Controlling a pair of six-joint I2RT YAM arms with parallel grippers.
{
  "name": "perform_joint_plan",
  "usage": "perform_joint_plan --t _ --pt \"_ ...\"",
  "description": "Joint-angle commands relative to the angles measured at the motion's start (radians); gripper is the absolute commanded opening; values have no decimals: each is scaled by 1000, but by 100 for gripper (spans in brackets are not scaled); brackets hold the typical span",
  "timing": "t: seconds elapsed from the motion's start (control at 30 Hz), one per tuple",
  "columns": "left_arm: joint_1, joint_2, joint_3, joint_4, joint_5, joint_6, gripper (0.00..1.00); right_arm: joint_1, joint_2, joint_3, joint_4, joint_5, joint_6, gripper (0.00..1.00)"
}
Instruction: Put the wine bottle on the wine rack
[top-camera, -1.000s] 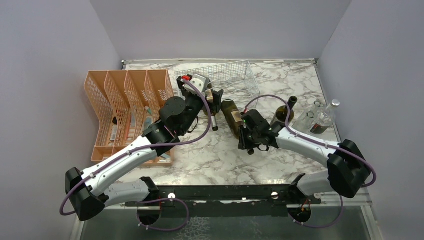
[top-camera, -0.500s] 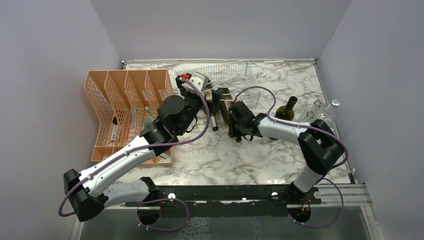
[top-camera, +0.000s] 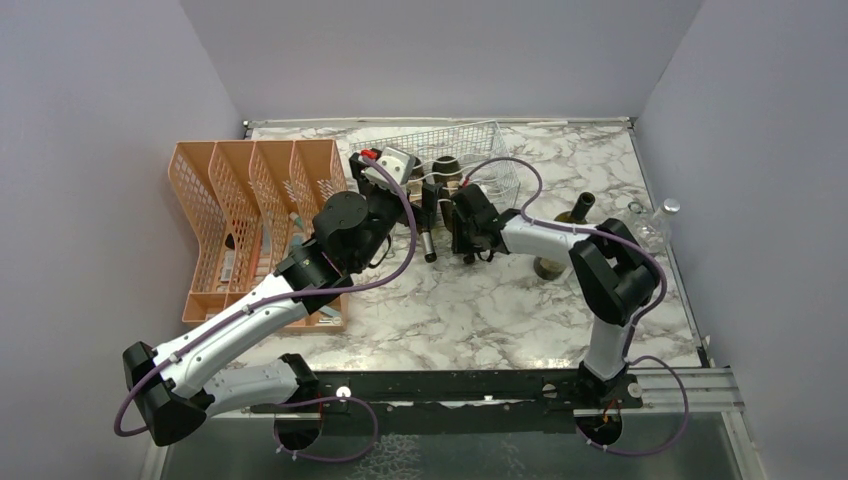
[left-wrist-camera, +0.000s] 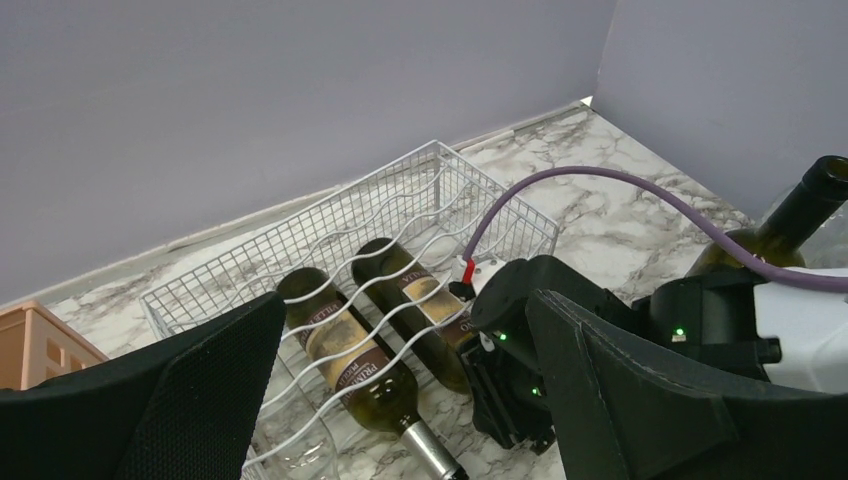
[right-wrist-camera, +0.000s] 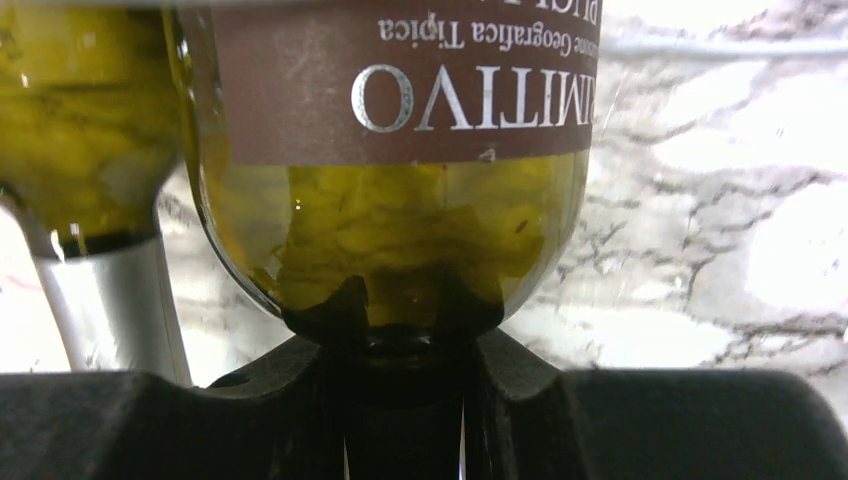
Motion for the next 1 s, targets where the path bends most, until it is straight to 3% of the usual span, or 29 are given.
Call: perform_joint_plan --t 0.0,0.27,0.5,0.6,0.8,0.97 --pt "2 -24 30 -13 9 -17 99 -16 33 102 73 10 -64 9" --pt "2 -26 30 -29 22 -24 99 -35 97 179 16 -10 -98 30" --pt "2 -30 23 -28 20 -30 99 -49 114 209 -21 9 -104 38" --pt "2 -24 25 -30 26 -29 99 -54 119 219 -35 15 -109 49" --pt "2 -21 28 -34 28 -28 99 -54 92 214 -37 11 -128 68" --pt "1 -32 33 -36 25 -22 99 -53 3 192 -62 27 -140 74"
